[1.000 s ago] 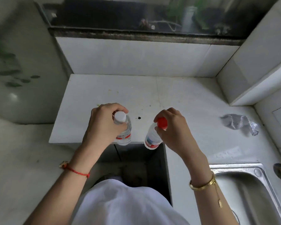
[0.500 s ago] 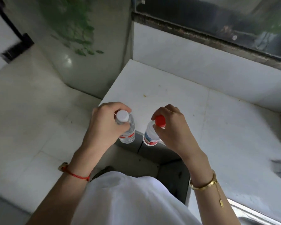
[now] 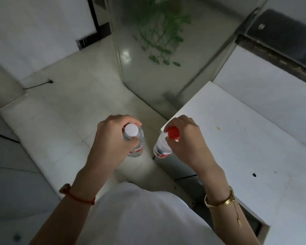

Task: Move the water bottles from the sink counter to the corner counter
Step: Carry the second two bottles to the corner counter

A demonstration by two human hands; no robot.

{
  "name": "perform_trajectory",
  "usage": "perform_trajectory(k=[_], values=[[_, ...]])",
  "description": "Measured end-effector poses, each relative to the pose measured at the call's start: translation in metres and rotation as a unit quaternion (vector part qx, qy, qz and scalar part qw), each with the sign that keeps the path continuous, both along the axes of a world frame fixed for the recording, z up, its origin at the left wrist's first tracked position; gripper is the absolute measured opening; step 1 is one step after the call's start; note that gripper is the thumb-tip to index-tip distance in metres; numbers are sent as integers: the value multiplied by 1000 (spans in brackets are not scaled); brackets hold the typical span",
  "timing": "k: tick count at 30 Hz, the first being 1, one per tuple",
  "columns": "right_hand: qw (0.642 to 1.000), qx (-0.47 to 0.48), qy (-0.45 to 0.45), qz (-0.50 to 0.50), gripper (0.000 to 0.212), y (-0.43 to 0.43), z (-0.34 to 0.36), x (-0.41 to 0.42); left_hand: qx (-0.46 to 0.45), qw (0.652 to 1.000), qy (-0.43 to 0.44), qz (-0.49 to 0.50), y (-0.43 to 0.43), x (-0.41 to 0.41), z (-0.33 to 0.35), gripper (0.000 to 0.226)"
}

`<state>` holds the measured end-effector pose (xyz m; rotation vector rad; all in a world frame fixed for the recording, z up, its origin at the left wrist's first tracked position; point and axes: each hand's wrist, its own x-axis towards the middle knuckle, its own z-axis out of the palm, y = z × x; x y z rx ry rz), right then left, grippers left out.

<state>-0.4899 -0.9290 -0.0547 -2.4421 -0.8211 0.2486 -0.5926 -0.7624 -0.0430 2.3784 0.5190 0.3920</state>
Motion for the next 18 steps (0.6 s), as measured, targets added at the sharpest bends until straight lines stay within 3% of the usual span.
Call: perform_trajectory(k=[18], values=[[983, 8, 16, 181, 22, 227, -16, 8, -23, 984, 31, 177, 177, -53, -7, 31]])
